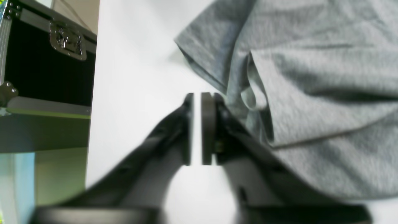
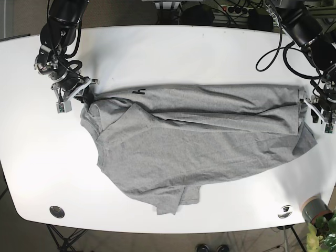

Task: Fold the T-shirt properly
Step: 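Regrasp the shirt's collar-side edge with both grippers, then pull the gripped edge away from the shirt body with both grippers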

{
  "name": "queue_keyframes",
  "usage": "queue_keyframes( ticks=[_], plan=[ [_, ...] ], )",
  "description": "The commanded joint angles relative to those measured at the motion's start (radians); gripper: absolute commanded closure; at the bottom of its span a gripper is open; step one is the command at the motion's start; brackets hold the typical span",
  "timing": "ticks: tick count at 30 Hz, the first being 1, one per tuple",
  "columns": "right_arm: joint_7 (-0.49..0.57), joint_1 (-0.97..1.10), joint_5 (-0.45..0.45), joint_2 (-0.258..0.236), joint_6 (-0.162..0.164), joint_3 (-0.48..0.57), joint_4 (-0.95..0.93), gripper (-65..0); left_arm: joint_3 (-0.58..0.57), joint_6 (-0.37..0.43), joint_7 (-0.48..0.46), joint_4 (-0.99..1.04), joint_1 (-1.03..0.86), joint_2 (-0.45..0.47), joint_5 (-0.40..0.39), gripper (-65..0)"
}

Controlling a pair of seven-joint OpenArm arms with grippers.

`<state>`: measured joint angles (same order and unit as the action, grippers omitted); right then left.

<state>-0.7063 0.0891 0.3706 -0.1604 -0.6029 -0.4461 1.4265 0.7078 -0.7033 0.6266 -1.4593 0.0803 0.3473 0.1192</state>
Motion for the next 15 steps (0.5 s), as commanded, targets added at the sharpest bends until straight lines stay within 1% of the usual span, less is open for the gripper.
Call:
queue_keyframes(
  ticks=[1, 2, 3, 6, 8, 12, 15],
  plan=[
    [-0.002, -0.005, -0.012, -0.001, 0.005, -0.006, 0.046, -7.3, 0.005, 0.005, -0.014, -0.019, -0.041, 0.009, -0.01, -25.0],
    [-0.002, -0.002, -0.012, 0.003, 0.005, -0.006, 0.064, -11.7, 0.005, 0.005, -0.014, -0.017, -0.053, -0.009, -0.01, -28.5],
    [-0.002, 0.002, -0.012, 0.005, 0.005, -0.006, 0.073, -14.7, 0.008, 0.005, -0.014, -0.017, -0.06, -0.018, -0.01, -29.9],
    [-0.002, 0.019, -0.012, 0.005, 0.005, -0.004, 0.112, -25.8, 0.011, 0.005, -0.015, -0.022, -0.09, -0.047, -0.01, -30.4],
    [-0.002, 0.021, -0.012, 0.006, 0.005, -0.004, 0.118, -29.6, 0.011, 0.005, -0.017, -0.014, -0.106, -0.049, -0.01, -30.4],
    [-0.002, 0.016, -0.012, 0.006, 0.005, -0.003, 0.099, -30.3, 0.009, 0.005, -0.021, 0.016, -0.11, -0.064, -0.011, -30.4],
    [-0.002, 0.005, -0.012, 0.006, 0.005, -0.003, 0.098, -30.3, 0.013, 0.005, -0.061, 0.045, -0.107, -0.075, -0.011, -30.4]
  ],
)
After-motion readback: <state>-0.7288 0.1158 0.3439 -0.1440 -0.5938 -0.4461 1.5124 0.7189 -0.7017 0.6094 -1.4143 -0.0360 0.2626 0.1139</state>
